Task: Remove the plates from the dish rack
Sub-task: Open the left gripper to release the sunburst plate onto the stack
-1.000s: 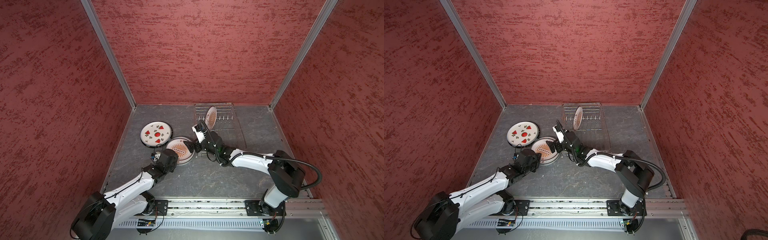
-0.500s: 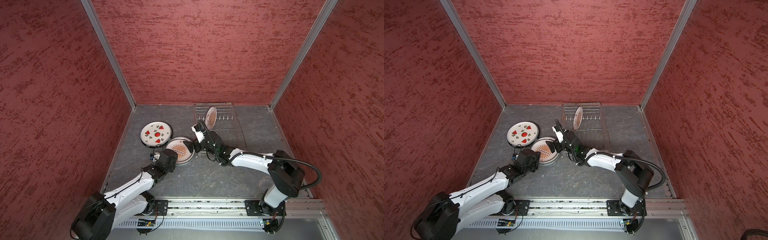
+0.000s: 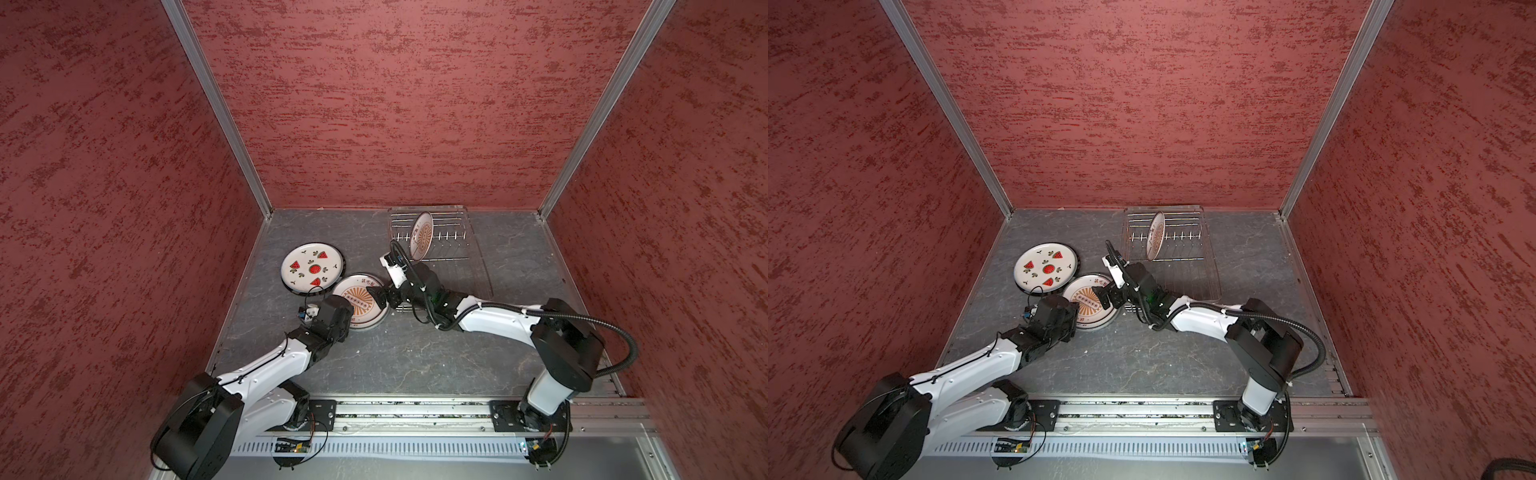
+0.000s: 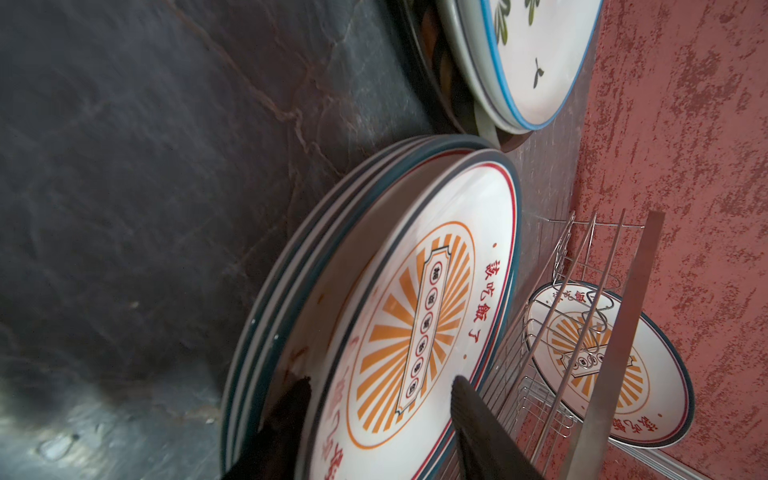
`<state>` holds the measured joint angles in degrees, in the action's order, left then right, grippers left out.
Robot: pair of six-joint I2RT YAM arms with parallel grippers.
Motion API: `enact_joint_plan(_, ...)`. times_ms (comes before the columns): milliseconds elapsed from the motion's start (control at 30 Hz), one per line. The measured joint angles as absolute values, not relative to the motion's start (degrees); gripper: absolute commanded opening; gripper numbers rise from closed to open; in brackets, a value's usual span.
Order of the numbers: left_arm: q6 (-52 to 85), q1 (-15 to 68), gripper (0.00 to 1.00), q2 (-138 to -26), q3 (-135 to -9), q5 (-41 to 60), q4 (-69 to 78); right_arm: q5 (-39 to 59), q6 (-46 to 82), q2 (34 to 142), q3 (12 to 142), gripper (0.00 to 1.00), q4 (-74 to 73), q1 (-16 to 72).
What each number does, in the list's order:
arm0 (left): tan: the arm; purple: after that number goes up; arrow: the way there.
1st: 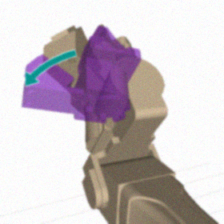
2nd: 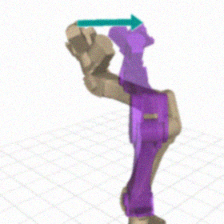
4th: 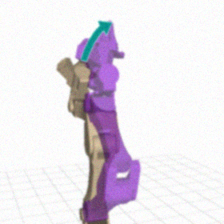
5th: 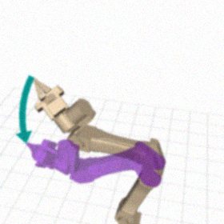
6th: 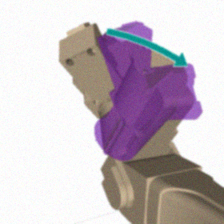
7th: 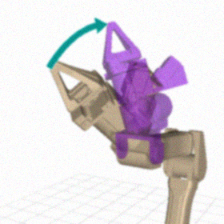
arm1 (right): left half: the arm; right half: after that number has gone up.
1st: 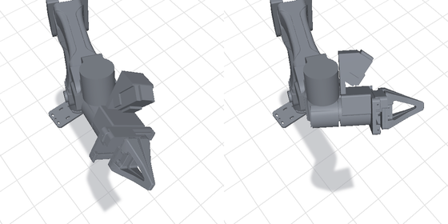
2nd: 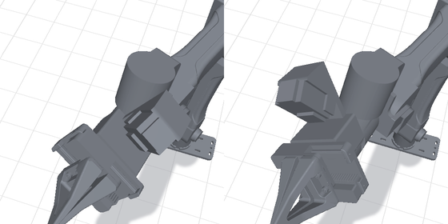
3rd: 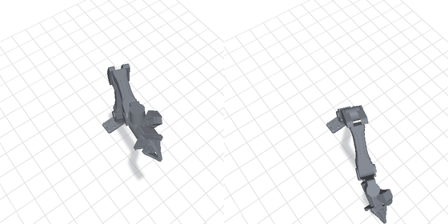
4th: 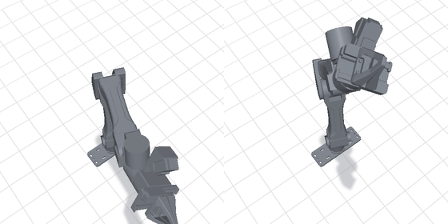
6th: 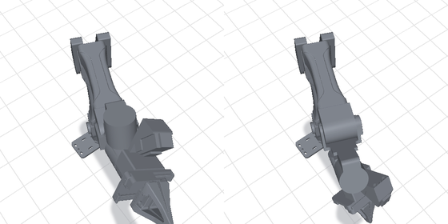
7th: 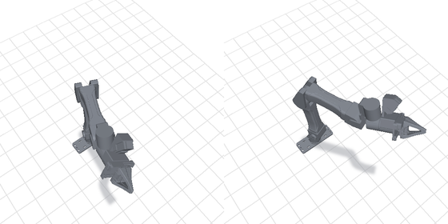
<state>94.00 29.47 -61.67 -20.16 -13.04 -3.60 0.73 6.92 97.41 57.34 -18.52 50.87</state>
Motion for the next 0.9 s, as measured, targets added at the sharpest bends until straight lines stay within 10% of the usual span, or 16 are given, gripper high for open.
enact_joint_plan(900, 93.6, 32.3, 0.65, -54.1, -20.5, -15.3, -10.9, -0.6, 6.5, 97.4, 57.1, 0.99, -19.5, 50.9)
